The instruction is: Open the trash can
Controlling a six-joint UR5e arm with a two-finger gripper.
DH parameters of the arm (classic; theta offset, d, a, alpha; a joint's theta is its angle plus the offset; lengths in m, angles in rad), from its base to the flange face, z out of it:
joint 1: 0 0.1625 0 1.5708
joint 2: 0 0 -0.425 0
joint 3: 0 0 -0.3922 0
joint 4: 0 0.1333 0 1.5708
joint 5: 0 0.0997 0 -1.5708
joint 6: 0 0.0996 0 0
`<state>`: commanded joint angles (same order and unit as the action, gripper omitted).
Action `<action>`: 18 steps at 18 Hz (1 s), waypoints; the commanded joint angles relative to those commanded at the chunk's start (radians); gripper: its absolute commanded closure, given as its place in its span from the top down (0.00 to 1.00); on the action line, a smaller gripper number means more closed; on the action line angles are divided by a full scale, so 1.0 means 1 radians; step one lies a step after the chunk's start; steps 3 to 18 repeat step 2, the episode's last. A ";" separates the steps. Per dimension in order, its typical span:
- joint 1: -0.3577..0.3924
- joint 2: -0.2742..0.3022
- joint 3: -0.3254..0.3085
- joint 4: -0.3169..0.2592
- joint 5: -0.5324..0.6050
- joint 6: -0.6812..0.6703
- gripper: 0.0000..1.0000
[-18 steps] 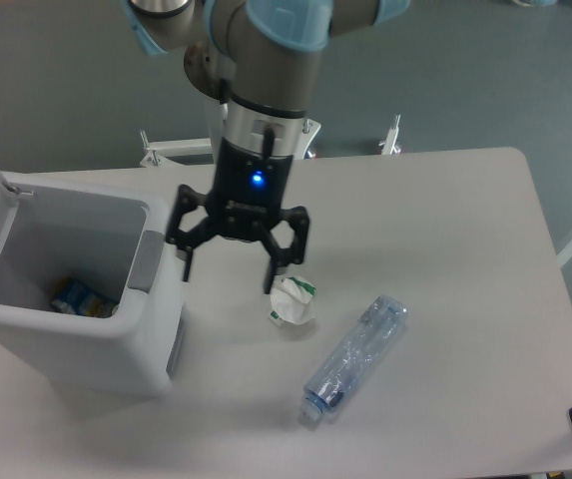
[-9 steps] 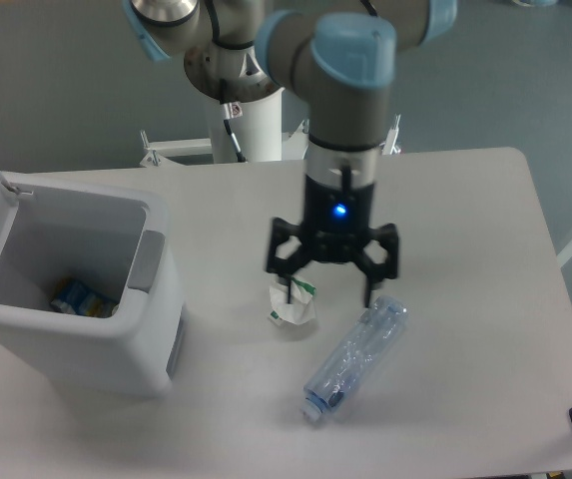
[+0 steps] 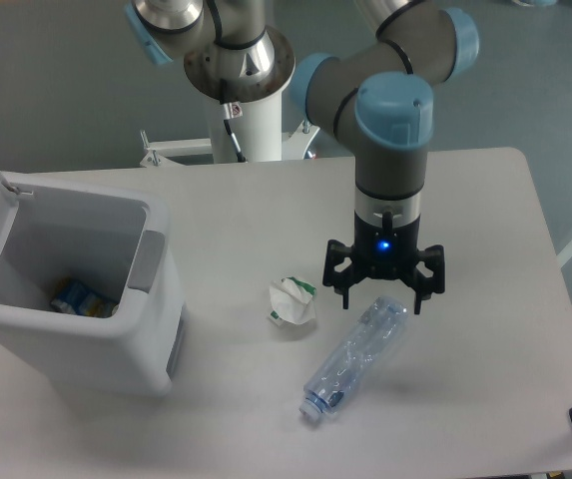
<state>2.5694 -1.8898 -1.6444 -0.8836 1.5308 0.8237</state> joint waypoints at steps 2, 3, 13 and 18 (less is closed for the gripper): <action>-0.002 0.002 -0.009 0.000 0.015 0.003 1.00; -0.002 0.002 -0.009 0.000 0.015 0.003 1.00; -0.002 0.002 -0.009 0.000 0.015 0.003 1.00; -0.002 0.002 -0.009 0.000 0.015 0.003 1.00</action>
